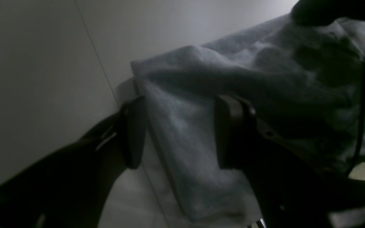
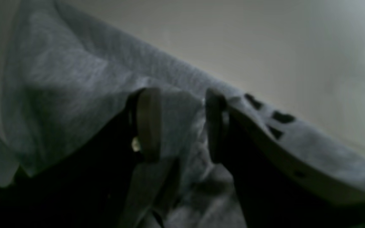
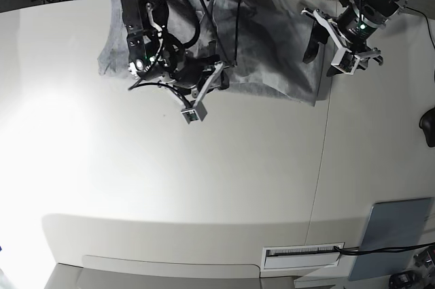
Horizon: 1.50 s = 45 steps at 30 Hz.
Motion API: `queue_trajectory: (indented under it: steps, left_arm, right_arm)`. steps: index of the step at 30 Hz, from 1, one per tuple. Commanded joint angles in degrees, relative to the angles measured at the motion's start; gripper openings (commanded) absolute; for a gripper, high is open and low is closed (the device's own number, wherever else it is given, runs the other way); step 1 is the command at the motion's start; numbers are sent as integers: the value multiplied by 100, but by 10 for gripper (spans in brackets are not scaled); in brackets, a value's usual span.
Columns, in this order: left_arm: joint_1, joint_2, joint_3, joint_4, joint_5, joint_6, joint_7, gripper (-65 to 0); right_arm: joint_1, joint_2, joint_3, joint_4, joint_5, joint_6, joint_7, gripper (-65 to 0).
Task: Fold the T-shirt properly
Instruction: 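Lift the shirt edge with the right gripper and fold it over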
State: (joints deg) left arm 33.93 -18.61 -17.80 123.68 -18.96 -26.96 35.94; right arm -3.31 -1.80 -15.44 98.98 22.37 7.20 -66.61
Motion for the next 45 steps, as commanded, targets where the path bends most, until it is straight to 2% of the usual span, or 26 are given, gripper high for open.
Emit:
queue_trajectory:
  steps: [1,14,20,23,27,36,39,43,45]
  left_arm:
    - [20,-44,-37,94,-79,17,-127,-331]
    - [20,-44,-37,94,-79,17,-129,-331]
    - [20,-44,-37,94,-81,20,-129,-331]
    - [20,-44,-37,94,-79,20,-129,-331]
    - [22,-42,-37,94,-79,20,-129,-331]
    - [22,-44,-37,94,-79,173,-127,-331]
    - [22,-44,-37,94,-79,168,-125,-331]
    - [22,-44,-37,94,-81,168,-129,-331]
    - [22,-44,-37,94,-79,168,-127,-331]
  right_arm:
    - [138,-48,0,59,-35,-59,94,-421]
    - [127,-57,0,-310,166,-59,129,-428]
    - [142,-57,0,-308,264,223,236,-585]
    - [144,-57,2,-299,262,350,352,-638]
    - [181,-55,2,-70,175,457,356,-640]
    - [238,-26,7,507,-866,450,308,-641]
    - [256,92,7,507,-1176,446,411,-641]
    - [247,254,7,505,-1303,439,363,-639]
    - [247,304,20,505,-1303,442,363,-599]
